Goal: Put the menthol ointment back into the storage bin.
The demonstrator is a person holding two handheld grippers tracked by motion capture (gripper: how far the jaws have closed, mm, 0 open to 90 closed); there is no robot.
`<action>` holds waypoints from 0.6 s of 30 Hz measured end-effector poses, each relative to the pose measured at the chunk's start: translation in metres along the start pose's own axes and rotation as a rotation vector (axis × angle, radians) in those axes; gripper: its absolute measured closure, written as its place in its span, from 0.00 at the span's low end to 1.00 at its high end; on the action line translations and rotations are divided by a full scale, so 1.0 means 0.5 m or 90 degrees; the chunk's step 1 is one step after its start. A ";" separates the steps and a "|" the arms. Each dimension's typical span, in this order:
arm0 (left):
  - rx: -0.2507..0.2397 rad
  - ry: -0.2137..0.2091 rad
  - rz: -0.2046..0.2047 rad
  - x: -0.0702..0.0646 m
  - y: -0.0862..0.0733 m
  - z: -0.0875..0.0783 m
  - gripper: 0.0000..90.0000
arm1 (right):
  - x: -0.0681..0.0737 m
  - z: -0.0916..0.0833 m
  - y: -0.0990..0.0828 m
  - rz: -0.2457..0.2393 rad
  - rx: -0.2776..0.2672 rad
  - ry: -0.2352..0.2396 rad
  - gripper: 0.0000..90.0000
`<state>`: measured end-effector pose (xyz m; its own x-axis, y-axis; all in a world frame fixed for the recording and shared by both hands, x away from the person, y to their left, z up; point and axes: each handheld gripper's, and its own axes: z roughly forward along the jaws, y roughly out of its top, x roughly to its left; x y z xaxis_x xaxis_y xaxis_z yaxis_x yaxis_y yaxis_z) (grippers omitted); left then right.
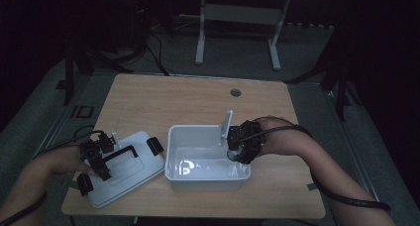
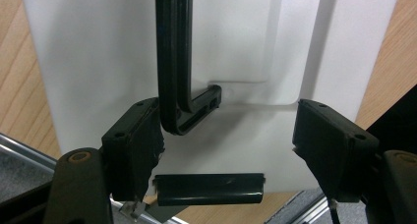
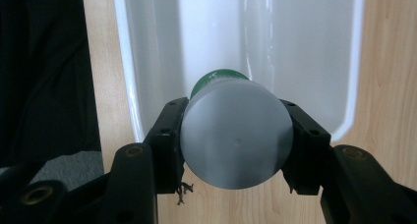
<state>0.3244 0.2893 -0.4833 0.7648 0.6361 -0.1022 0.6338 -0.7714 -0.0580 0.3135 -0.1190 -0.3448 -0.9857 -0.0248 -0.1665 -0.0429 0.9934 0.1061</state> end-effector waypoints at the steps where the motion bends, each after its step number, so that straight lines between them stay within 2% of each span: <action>1: -0.001 -0.001 -0.001 0.000 0.000 0.000 0.30 | 0.001 0.005 0.002 -0.009 0.002 0.004 0.56; 5: 0.000 -0.001 -0.002 0.000 0.001 0.000 0.30 | 0.001 0.030 0.006 -0.016 0.012 0.022 0.56; 18: -0.001 0.001 0.003 -0.001 0.003 0.000 0.30 | -0.021 0.122 0.012 0.019 0.027 0.052 0.56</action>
<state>0.3250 0.2878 -0.4835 0.7675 0.6329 -0.1016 0.6307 -0.7739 -0.0568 0.3333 -0.1060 -0.4024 -0.9966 -0.0031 -0.0829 -0.0088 0.9976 0.0684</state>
